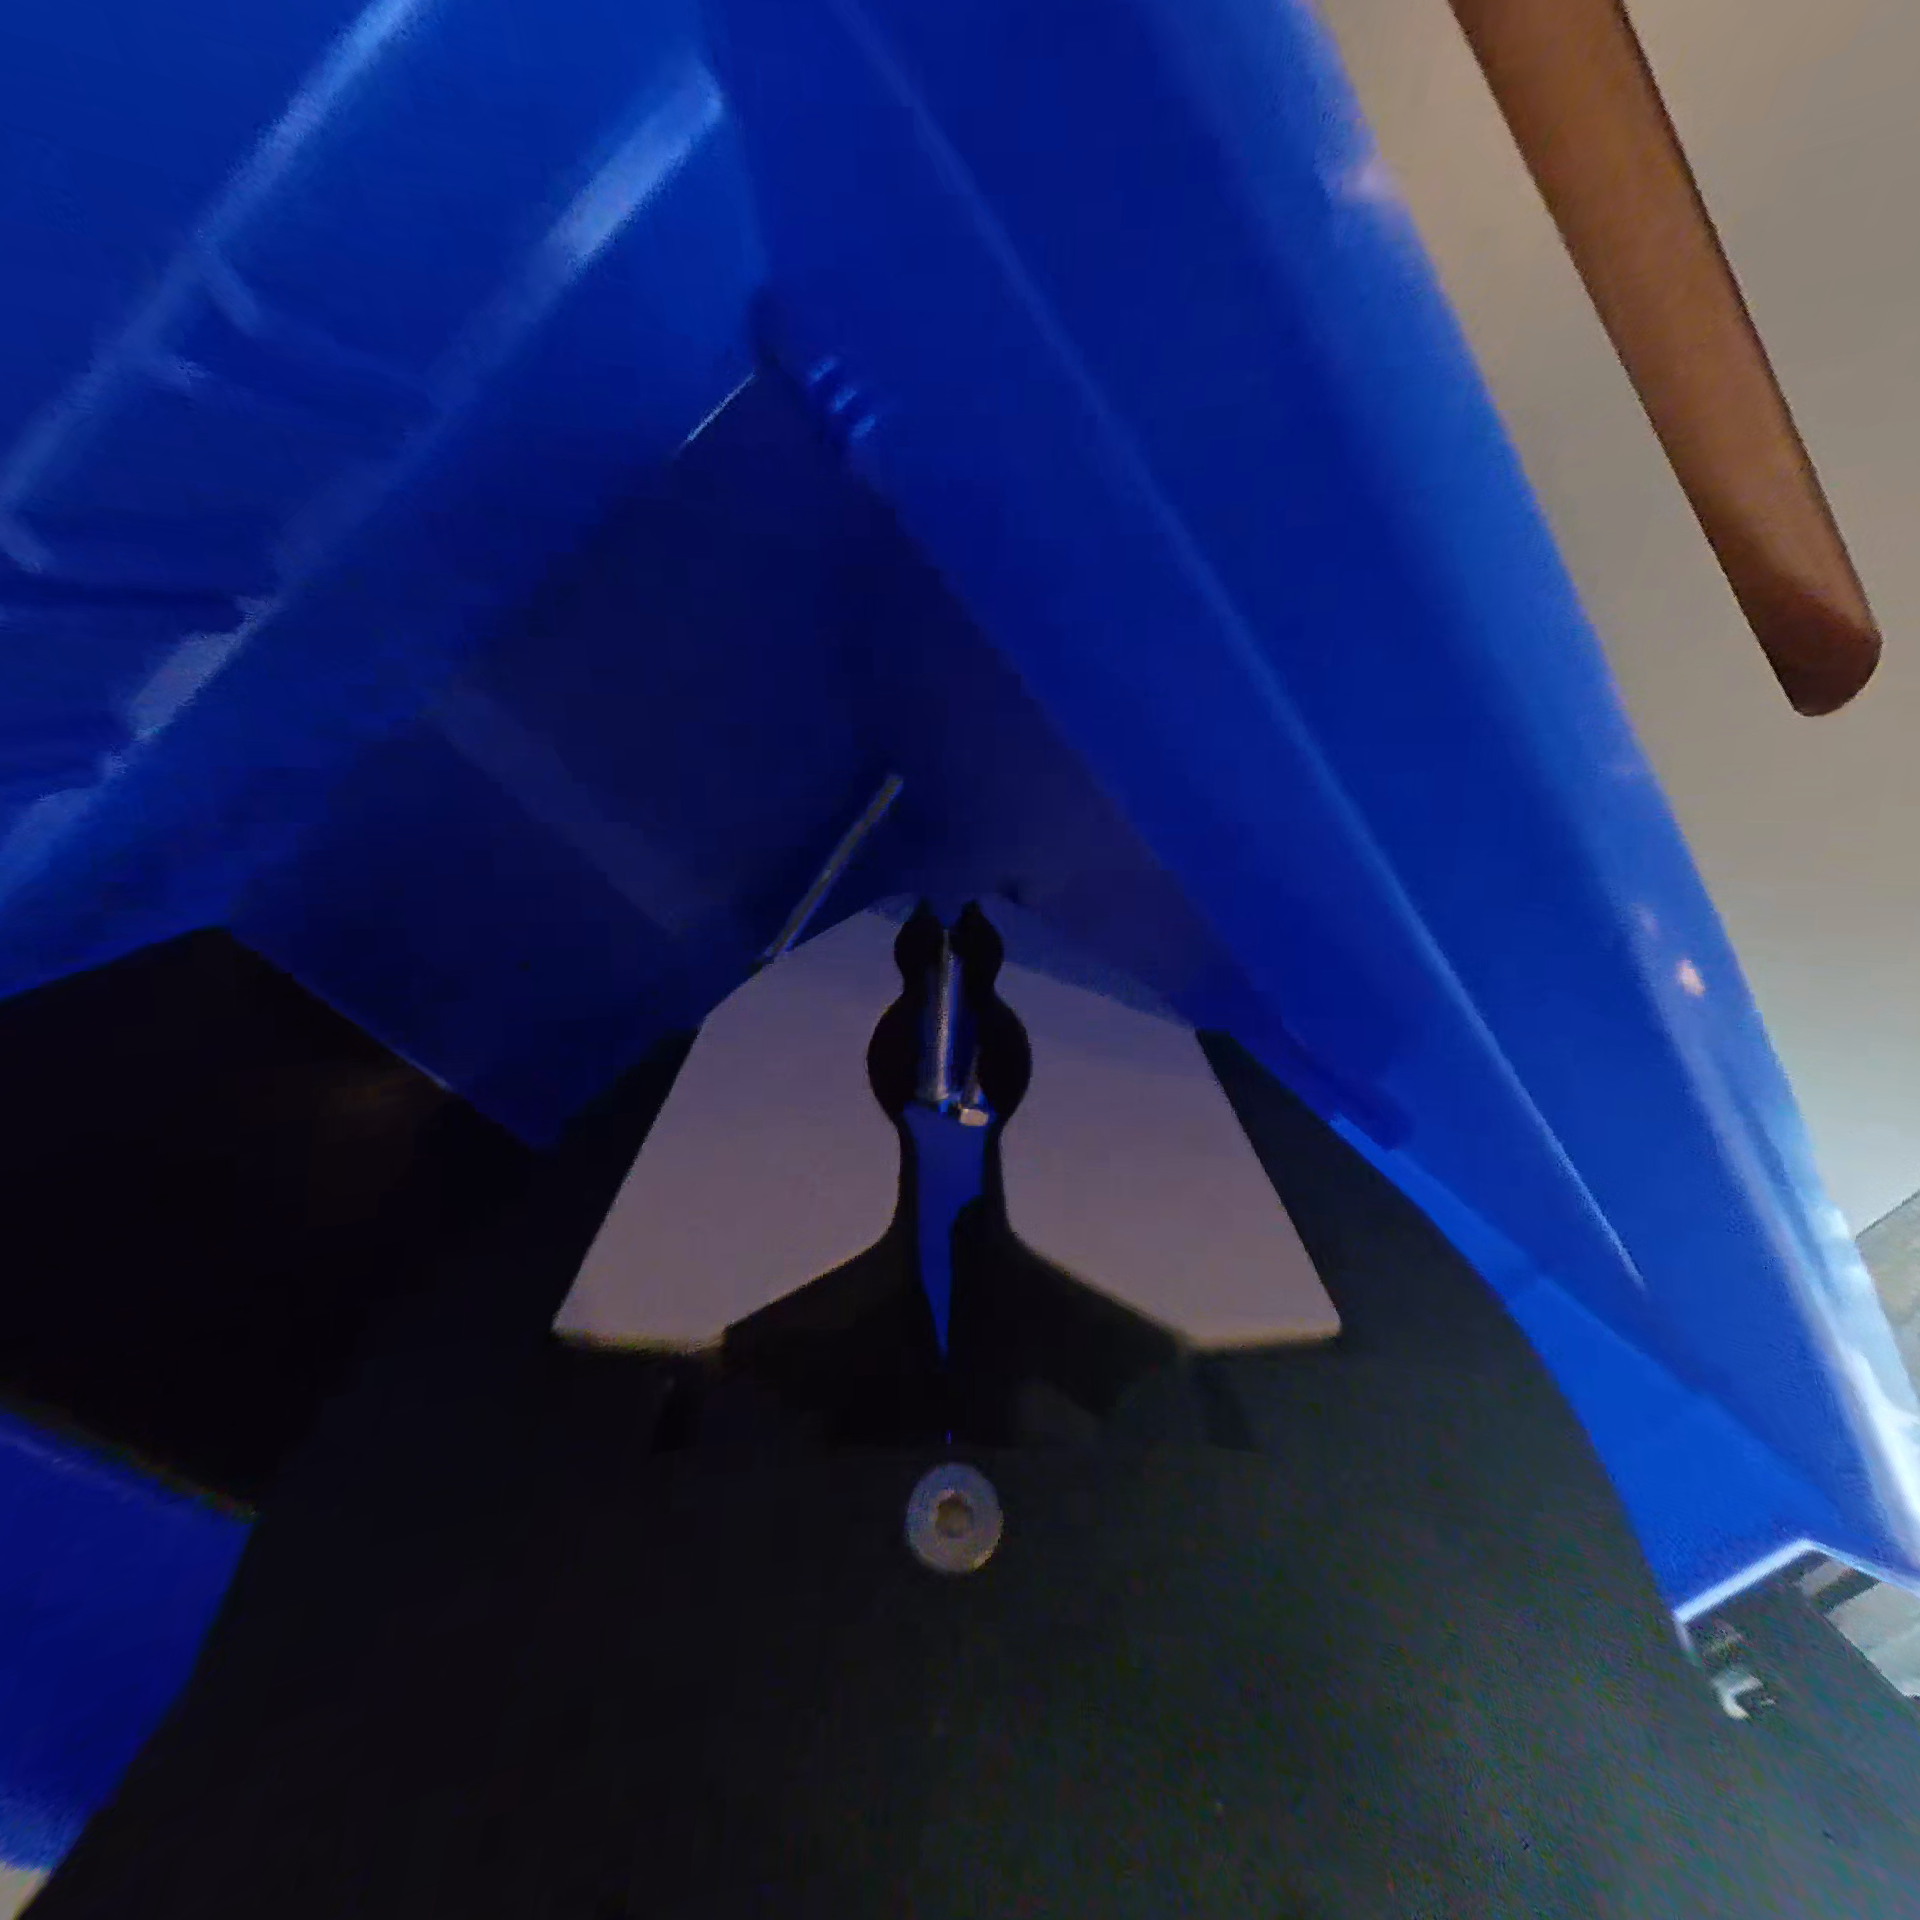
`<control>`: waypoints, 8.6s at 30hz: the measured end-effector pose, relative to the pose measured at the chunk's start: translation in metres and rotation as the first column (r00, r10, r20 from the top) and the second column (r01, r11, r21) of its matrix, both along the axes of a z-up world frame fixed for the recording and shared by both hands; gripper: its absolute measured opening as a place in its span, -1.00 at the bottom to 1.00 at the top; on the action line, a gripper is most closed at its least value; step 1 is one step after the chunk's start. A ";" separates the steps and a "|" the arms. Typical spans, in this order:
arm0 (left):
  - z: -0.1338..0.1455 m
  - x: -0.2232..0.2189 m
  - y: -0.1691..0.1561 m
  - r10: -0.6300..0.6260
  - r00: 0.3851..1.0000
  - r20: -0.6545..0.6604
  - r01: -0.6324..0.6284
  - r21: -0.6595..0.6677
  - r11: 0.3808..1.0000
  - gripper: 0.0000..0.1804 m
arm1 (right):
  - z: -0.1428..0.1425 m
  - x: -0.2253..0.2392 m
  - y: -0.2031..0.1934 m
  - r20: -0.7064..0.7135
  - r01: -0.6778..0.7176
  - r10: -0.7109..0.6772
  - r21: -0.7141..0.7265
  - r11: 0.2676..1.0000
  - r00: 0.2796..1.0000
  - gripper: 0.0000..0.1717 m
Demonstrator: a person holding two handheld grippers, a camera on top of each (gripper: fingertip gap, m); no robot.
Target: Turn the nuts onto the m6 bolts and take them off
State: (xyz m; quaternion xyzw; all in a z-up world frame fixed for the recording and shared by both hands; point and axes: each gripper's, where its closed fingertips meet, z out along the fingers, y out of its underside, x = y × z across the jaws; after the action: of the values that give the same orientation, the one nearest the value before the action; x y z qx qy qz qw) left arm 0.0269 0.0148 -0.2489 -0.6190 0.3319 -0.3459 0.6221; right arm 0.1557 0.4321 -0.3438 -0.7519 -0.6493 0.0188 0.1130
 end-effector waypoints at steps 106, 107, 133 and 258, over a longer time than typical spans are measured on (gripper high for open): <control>0.086 -0.373 -0.035 0.880 0.426 -0.211 -0.902 -0.171 0.396 -0.95 | 0.115 -0.116 -0.310 -0.742 -0.040 0.378 0.429 0.902 0.554 -0.45; 0.092 -0.358 -0.032 0.868 0.459 -0.191 -0.887 -0.153 0.435 -0.95 | 0.114 -0.116 -0.311 -0.741 -0.047 0.381 0.428 0.902 0.553 -0.46; 0.070 -0.044 0.006 0.220 0.969 0.116 -0.226 0.044 0.973 -0.95 | 0.197 -0.155 -0.400 -0.696 -0.729 0.637 0.239 0.641 0.332 -0.74; 0.004 -0.027 0.012 0.139 0.987 0.079 -0.135 -0.056 0.989 -0.92 | 0.142 -0.181 -0.411 -0.943 -0.580 0.325 0.225 0.783 0.074 -0.76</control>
State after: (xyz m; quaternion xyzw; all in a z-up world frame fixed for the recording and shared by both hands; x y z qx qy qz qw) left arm -0.0003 0.0268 -0.2453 -0.6411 0.2537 -0.3358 0.6418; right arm -0.0251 0.0207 -0.2019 -0.3432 -0.6349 0.5720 0.3897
